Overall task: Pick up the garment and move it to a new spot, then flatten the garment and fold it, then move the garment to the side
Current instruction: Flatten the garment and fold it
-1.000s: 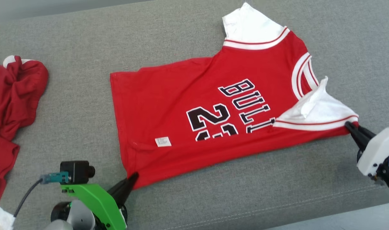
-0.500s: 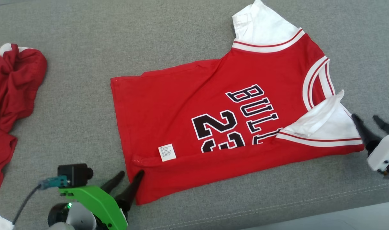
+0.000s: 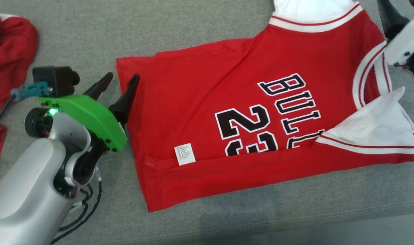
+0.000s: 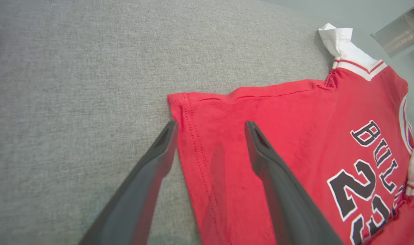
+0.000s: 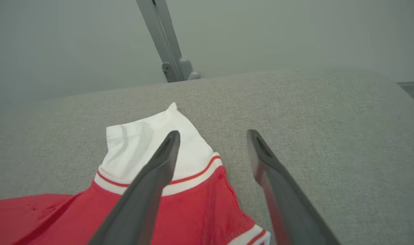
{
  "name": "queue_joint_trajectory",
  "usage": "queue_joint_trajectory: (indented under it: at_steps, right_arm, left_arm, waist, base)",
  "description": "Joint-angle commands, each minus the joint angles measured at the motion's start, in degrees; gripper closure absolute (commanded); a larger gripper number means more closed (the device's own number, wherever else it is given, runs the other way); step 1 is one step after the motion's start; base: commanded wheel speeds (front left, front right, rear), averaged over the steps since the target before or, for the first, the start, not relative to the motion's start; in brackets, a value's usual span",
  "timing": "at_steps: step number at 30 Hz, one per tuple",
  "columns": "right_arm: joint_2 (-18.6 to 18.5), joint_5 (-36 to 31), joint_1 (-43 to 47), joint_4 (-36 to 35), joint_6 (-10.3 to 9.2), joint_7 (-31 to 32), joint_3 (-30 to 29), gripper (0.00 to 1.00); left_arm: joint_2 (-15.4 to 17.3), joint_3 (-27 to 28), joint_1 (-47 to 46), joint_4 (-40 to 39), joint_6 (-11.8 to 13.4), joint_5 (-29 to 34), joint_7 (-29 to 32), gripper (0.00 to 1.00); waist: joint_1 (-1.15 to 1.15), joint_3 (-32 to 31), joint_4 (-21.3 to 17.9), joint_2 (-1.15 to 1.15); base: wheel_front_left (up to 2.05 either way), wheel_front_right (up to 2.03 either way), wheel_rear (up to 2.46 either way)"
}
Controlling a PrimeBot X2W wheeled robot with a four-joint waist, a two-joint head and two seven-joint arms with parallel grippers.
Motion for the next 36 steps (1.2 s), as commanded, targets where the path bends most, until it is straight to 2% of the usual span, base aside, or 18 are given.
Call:
queue_joint_trajectory:
  at_steps: [1, 6, 12, 18, 22, 23, 33, 36]
  right_arm:
    - [0.2, -1.2, -1.3, 1.1, 0.00, -0.1, 0.3, 0.00]
    - [1.8, -6.6, -10.8, 9.2, -0.01, -2.1, 0.8, 0.00]
    - [2.5, -12.4, -17.8, 19.2, 0.00, -4.3, -1.0, 0.00]
    - [2.4, -14.1, -20.1, 26.2, -0.02, -5.3, 0.9, 0.00]
    - [2.4, -14.2, -20.8, 29.2, 0.00, -6.3, 2.3, 0.00]
    - [2.3, -13.8, -21.1, 29.7, 0.00, -6.4, 2.7, 1.00]
    - [1.3, -9.2, -22.0, 31.5, -0.05, -8.5, 7.4, 1.00]
    - [1.4, -7.7, -21.9, 31.4, -0.04, -9.5, 8.5, 1.00]
  left_arm:
    - [-0.5, -0.3, -1.5, 1.0, -0.5, 0.4, 0.3, 0.00]
    - [-4.1, -3.1, -9.5, 6.4, -3.8, 2.7, 2.1, 0.00]
    - [-7.4, -5.2, -14.0, 8.8, -6.3, 2.3, 3.8, 0.00]
    - [-9.2, -6.2, -14.0, 8.5, -7.6, 0.9, 4.7, 0.00]
    - [-9.1, -6.2, -14.2, 8.8, -7.7, 0.8, 5.0, 0.00]
    - [-9.2, -6.2, -14.3, 9.1, -7.7, 0.8, 4.8, 0.00]
    - [-8.4, -5.3, -16.2, 13.9, -7.3, 2.3, 3.3, 0.00]
    - [-8.8, -5.8, -16.4, 15.4, -8.0, 1.7, 4.0, 0.00]
  waist:
    - [-0.01, 3.5, 3.2, 0.45]
    - [-0.01, 6.6, 6.7, 0.45]
    - [-0.01, 9.1, 9.7, 0.45]
    - [-0.01, 9.5, 10.9, 0.45]
    - [-0.01, 9.5, 10.8, 0.45]
    - [-0.01, 9.5, 10.6, 0.45]
    - [-0.01, 8.6, 7.7, 0.45]
    - [-0.01, 8.4, 6.8, 0.45]
  base:
    - [0.00, 0.00, 0.00]
    - [0.00, 0.00, 0.00]
    - [0.00, 0.00, 0.00]
    - [0.00, 0.00, 0.00]
    - [0.00, 0.00, 0.00]
    - [0.00, 0.00, 0.00]
    - [0.00, 0.00, 0.00]
    - [0.00, 0.00, 0.00]
